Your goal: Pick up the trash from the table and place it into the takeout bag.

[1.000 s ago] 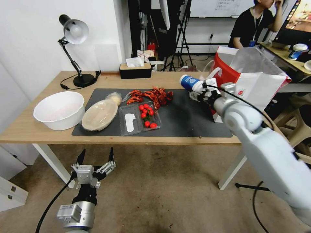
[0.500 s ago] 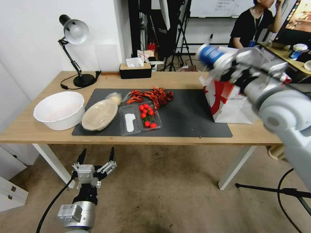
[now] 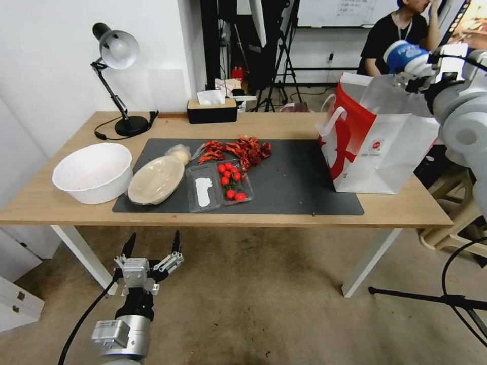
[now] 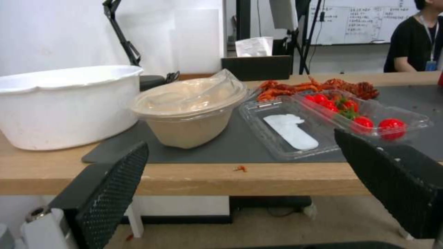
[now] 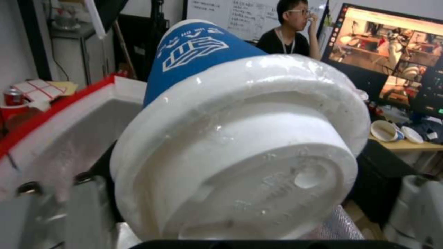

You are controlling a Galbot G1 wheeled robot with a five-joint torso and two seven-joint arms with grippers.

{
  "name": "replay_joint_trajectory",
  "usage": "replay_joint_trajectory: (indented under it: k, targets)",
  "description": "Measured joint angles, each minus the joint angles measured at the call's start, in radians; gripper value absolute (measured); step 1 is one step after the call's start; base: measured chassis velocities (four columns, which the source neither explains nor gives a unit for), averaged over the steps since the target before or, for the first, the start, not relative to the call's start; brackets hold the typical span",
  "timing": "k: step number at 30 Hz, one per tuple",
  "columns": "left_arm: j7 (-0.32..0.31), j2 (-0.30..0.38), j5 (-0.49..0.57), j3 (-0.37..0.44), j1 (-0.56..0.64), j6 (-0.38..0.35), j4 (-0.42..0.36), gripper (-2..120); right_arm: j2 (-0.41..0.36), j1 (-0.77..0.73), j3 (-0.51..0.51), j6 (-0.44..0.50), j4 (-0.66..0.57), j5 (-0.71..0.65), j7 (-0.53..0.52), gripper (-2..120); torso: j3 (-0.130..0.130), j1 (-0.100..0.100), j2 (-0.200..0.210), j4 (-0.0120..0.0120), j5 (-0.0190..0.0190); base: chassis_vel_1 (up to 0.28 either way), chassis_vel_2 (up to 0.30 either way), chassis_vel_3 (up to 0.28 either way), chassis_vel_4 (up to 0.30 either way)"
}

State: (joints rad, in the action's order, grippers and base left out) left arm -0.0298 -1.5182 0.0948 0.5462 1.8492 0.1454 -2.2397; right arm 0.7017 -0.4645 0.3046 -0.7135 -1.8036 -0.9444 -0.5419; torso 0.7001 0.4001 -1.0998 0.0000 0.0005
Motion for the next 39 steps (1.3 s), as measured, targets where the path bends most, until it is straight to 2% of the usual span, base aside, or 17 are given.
replay_joint_trajectory:
  k: [3, 7, 11, 16, 20, 22, 26, 29, 34, 36, 38, 39]
  targets:
    - [0.002, 0.001, 0.002, 0.004, 0.003, 0.001, -0.001, 100, 0.008, -0.015, 0.000, 0.018, 0.010, 0.051, 0.022, 96, 0.000, 0.000, 0.000, 0.0001, -0.0004, 0.000, 0.000, 0.000, 0.000]
    - [0.007, 0.001, 0.003, 0.008, 0.007, 0.003, -0.006, 100, 0.009, -0.029, -0.004, 0.021, 0.003, 0.124, 0.043, 100, 0.000, 0.000, 0.000, -0.0001, -0.0004, 0.000, 0.000, 0.000, 0.000]
    - [0.008, 0.001, 0.003, 0.008, 0.010, 0.004, -0.008, 100, 0.013, -0.031, -0.004, 0.020, -0.006, 0.132, 0.045, 100, 0.000, 0.000, 0.000, 0.0001, -0.0005, 0.000, 0.000, 0.000, 0.000]
    - [0.008, 0.003, 0.003, 0.008, 0.011, 0.006, -0.011, 100, 0.017, -0.038, -0.004, 0.068, -0.037, 0.079, 0.044, 100, 0.000, 0.000, 0.000, 0.0001, -0.0004, 0.000, 0.000, 0.000, 0.000]
    - [0.006, 0.002, 0.004, 0.009, 0.010, 0.006, -0.012, 100, 0.005, -0.074, 0.008, 0.159, -0.134, -0.006, 0.052, 100, 0.000, 0.000, 0.000, 0.0001, -0.0006, 0.000, 0.000, 0.000, 0.000]
    - [0.006, 0.000, 0.004, 0.008, 0.010, 0.006, -0.013, 100, 0.002, -0.088, 0.016, 0.169, -0.160, -0.017, 0.050, 100, 0.000, 0.000, 0.000, 0.0003, -0.0006, 0.000, 0.000, 0.000, 0.000]
    - [0.005, -0.003, 0.005, 0.008, 0.010, 0.002, -0.018, 100, -0.013, -0.168, 0.073, 0.199, -0.257, -0.047, 0.043, 100, 0.000, 0.000, 0.000, 0.0002, -0.0009, 0.000, 0.000, 0.000, 0.000]
    - [0.007, 0.002, 0.008, 0.011, 0.009, 0.001, -0.018, 100, -0.023, -0.323, 0.162, 0.249, -0.350, -0.043, 0.070, 100, 0.000, 0.000, 0.000, -0.0001, -0.0006, 0.000, 0.000, 0.000, 0.000]
    - [0.008, -0.004, 0.011, 0.018, 0.013, 0.009, -0.021, 100, -0.004, -0.459, 0.195, 0.302, -0.414, -0.011, 0.096, 100, 0.000, 0.000, 0.000, -0.0007, -0.0005, 0.000, 0.000, 0.000, 0.000]
    - [0.006, -0.018, 0.010, 0.025, 0.028, 0.024, -0.027, 100, 0.027, -0.547, 0.195, 0.371, -0.442, 0.057, 0.134, 100, 0.000, 0.000, 0.000, 0.0009, -0.0006, 0.000, 0.000, 0.000, 0.000]
    - [0.005, -0.019, 0.010, 0.026, 0.028, 0.025, -0.029, 100, 0.035, -0.574, 0.198, 0.389, -0.449, 0.079, 0.144, 100, 0.000, 0.000, 0.000, 0.0008, -0.0004, 0.000, 0.000, 0.000, 0.000]
    - [0.005, -0.020, 0.010, 0.027, 0.027, 0.025, -0.031, 100, 0.054, -0.643, 0.211, 0.440, -0.460, 0.129, 0.167, 100, 0.000, 0.000, 0.000, 0.0006, -0.0006, 0.000, 0.000, 0.000, 0.000]
